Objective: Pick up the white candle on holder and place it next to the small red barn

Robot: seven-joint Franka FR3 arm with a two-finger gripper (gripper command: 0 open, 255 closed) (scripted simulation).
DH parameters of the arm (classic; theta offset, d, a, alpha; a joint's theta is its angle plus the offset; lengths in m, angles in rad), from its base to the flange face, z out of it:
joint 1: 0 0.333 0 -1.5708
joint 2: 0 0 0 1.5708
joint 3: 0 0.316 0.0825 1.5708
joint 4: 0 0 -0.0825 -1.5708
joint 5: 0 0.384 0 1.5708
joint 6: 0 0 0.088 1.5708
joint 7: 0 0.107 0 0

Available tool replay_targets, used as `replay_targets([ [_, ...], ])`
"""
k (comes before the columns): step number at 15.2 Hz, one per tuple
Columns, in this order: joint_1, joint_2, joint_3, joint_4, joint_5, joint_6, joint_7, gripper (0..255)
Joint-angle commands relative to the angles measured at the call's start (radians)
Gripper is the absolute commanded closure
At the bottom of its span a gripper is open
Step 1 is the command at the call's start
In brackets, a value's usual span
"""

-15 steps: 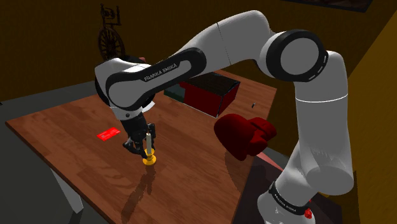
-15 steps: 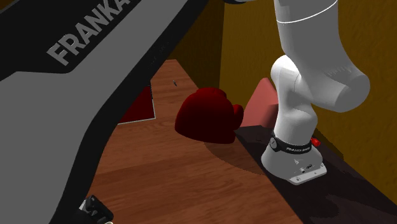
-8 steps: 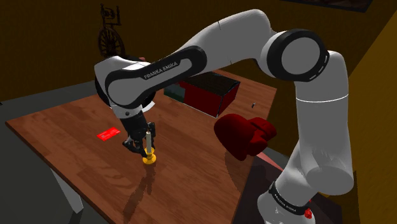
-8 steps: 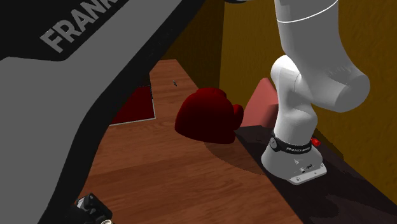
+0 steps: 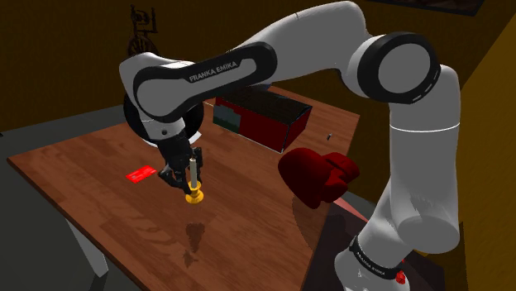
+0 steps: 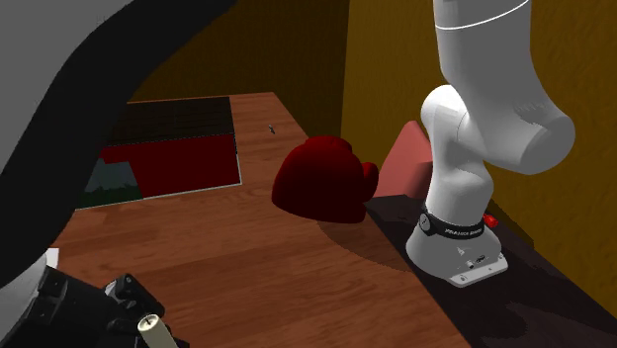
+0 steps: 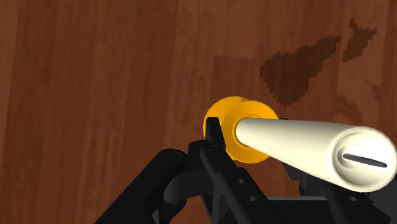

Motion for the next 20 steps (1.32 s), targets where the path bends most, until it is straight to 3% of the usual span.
replay_targets([
  [1,-0.001,-0.009,0.001,0.012,0.003,-0.021,-0.002,255],
  [20,0.002,-0.066,0.012,0.189,0.023,-0.251,-0.008,255],
])
